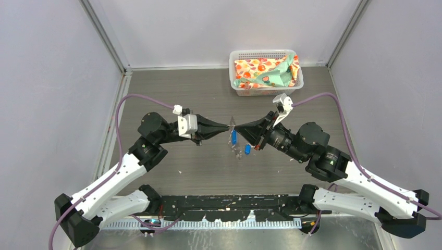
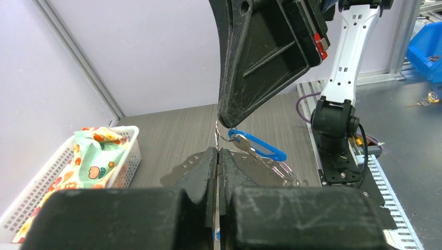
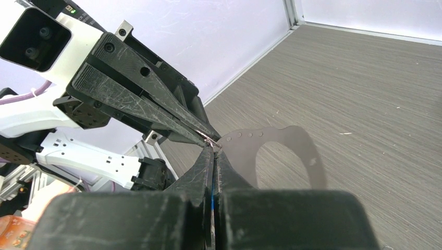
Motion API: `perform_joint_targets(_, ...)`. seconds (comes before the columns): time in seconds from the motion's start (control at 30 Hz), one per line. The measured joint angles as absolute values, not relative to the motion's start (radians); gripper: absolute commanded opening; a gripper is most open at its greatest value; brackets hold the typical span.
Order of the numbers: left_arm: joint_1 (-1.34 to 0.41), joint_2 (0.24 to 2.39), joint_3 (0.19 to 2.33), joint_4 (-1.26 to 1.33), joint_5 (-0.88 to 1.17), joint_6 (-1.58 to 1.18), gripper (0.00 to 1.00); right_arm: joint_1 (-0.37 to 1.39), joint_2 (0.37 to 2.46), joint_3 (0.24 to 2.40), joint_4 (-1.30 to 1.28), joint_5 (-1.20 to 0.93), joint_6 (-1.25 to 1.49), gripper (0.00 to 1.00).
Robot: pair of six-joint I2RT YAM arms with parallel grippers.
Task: Put the keys on the keyring
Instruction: Insert the key onto the keyring.
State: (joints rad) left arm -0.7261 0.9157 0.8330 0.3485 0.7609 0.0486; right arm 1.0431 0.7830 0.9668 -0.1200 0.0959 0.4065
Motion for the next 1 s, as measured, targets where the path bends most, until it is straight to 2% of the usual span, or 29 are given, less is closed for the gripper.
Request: perform_joint_targets(1.0,-0.726,0.911,0.822,0.331,0.763,0.101,0.00,1.030,0.790,0.965,-0.113,0.107,0.444,0.01)
